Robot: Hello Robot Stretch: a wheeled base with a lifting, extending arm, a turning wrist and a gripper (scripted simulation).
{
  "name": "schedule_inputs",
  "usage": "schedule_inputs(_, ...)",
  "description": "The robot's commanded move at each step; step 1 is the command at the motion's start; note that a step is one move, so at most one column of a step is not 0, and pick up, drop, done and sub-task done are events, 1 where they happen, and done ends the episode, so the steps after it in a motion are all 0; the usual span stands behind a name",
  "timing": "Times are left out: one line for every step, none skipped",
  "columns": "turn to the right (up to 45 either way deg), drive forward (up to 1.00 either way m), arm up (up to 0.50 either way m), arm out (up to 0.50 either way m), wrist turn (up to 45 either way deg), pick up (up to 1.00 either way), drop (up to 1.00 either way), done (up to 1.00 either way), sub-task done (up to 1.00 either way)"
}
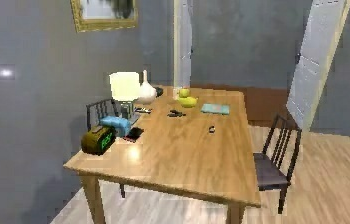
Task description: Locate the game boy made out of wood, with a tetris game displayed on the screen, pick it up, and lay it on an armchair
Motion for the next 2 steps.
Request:
schedule_inputs(45.0,0.0,0.0,0.0,0.0,0.0,0.0,0.0,0.0)
schedule_inputs(45.0,0.0,0.0,0.0,0.0,0.0,0.0,0.0,0.0)
